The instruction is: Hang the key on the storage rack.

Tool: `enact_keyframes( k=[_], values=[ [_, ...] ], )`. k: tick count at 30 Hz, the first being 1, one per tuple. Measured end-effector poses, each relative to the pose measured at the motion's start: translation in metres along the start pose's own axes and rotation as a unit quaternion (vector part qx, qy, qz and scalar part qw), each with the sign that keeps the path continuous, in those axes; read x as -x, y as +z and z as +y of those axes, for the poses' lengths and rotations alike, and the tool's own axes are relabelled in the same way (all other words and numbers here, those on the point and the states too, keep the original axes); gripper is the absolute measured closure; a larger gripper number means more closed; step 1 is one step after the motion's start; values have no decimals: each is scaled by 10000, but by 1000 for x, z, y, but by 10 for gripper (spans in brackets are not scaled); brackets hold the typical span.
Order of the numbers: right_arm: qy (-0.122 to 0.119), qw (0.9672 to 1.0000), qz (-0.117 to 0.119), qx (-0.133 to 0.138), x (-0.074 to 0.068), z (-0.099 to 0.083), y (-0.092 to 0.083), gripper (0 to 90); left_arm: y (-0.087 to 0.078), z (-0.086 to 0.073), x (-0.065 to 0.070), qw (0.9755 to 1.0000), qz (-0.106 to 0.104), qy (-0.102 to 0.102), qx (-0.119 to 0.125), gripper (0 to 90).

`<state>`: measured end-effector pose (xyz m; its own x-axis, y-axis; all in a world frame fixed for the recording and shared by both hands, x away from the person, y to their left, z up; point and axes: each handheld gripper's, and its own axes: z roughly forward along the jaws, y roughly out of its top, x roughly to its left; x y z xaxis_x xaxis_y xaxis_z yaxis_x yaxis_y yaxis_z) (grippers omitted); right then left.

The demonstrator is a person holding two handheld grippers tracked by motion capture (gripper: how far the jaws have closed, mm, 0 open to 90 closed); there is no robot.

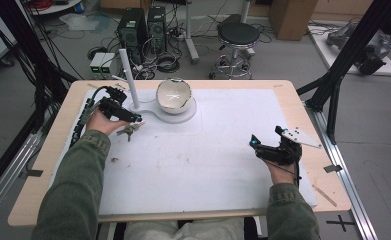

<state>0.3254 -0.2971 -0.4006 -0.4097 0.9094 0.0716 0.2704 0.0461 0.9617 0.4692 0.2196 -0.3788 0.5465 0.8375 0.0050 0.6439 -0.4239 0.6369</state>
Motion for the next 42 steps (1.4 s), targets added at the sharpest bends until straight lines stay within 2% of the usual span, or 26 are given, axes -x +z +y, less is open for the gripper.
enact_keyframes(
  k=[3, 12, 14, 18, 21, 26, 30, 35, 37, 38, 42],
  values=[
    [-16, 10000, 0, -2, 0, 0, 0, 5, 6, -1, -3, 9999, -56, -58, -90, 57],
    [-29, 10000, 19, -33, 0, -1, 1, 5, 25, 0, -1, 9988, -310, 66, -371, 81],
    [-22, 10000, 17, -17, 0, -1, 0, 5, 29, 1, 0, 9980, -327, 99, -525, 83],
    [-31, 10000, 23, -9, 1, -1, 0, 5, 36, 8, 5, 9958, -322, 324, -799, 97],
    [-45, 10000, 27, -12, 2, -1, 0, 5, 39, 10, 7, 9950, -343, 366, -869, 123],
    [-36, 10000, 26, -24, 2, -1, 0, 6, 46, 12, 6, 9909, -384, 484, -1197, 136],
    [-30, 10000, 16, -33, 2, -1, 0, 5, 48, 15, 7, 9899, -407, 529, -1252, 195],
    [-47, 10000, 8, -22, 2, -1, -1, 5, 52, 14, 6, 9881, -316, 570, -1396, 245],
    [-27, 10000, 3, -25, 3, -1, -1, 6, 53, 14, 5, 9883, -265, 549, -1399, 257],
    [-38, 10000, 11, -36, 3, -1, 0, 6, 52, 14, 5, 9884, -270, 549, -1388, 294],
    [-59, 10000, 7, -56, 3, -2, 1, 6, 53, 14, 4, 9877, -283, 581, -1422, 329]
  ],
)
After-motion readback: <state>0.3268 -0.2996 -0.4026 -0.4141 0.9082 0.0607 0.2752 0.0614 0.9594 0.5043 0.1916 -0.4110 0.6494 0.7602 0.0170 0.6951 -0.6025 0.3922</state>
